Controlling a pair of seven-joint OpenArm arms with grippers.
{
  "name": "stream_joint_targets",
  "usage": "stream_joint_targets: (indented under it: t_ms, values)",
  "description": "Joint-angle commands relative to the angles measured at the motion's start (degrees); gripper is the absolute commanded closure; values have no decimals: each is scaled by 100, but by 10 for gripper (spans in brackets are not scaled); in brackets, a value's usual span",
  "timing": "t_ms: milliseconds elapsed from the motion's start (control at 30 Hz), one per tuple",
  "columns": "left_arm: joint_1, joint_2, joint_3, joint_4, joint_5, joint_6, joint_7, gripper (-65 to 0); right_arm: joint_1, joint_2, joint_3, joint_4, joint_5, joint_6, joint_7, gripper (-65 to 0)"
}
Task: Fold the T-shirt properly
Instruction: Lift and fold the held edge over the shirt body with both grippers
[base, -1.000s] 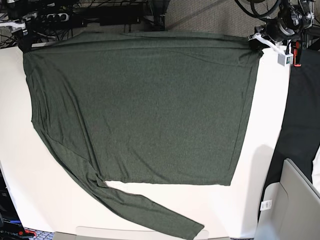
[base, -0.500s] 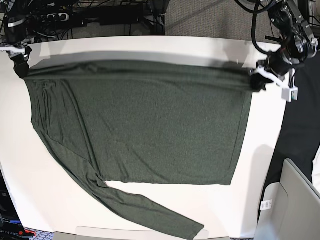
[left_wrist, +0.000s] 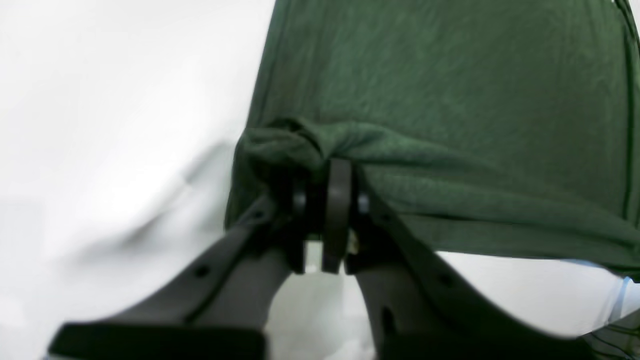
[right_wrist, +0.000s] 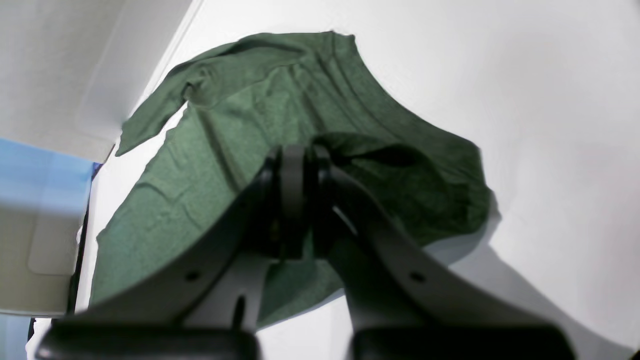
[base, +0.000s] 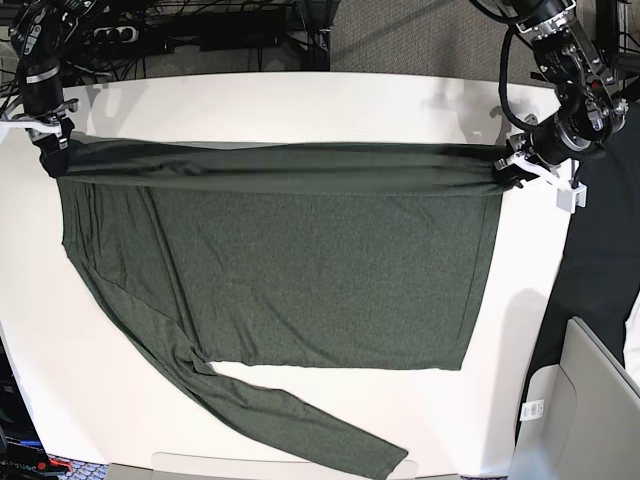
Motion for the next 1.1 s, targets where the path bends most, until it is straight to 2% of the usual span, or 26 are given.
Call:
stream_joint_targets:
  t_ms: [0, 167, 400, 567, 700, 767, 933, 1067]
  values:
    - [-70, -89, -29, 112, -75, 49, -16, -79, 39, 90, 48, 85, 64, 68, 169, -29]
    - [-79, -89, -29, 130, -102, 506, -25, -111, 303, 90, 75, 85, 64, 60, 178, -137]
    - [-211, -124, 129, 138, -102, 506, -16, -119, 655, 81, 48, -117, 64, 60, 178, -141]
    - [-290, -124, 138, 279, -102, 498, 71, -118, 514, 81, 48, -126, 90, 68, 160, -141]
    - [-264, -124, 129, 341, -102, 489, 282, -120, 92, 90, 48, -117, 732, 104, 125, -141]
    - [-123, -133, 111, 376, -102, 489, 265, -138, -101, 99, 48, -73, 978, 104, 125, -142]
    - [88, -133, 85, 499, -93, 506, 247, -238, -383, 99, 66, 367, 969, 104, 125, -144]
    - [211, -133, 85, 560, -93, 506, 265, -258, -418, 99, 48, 428, 960, 104, 116, -144]
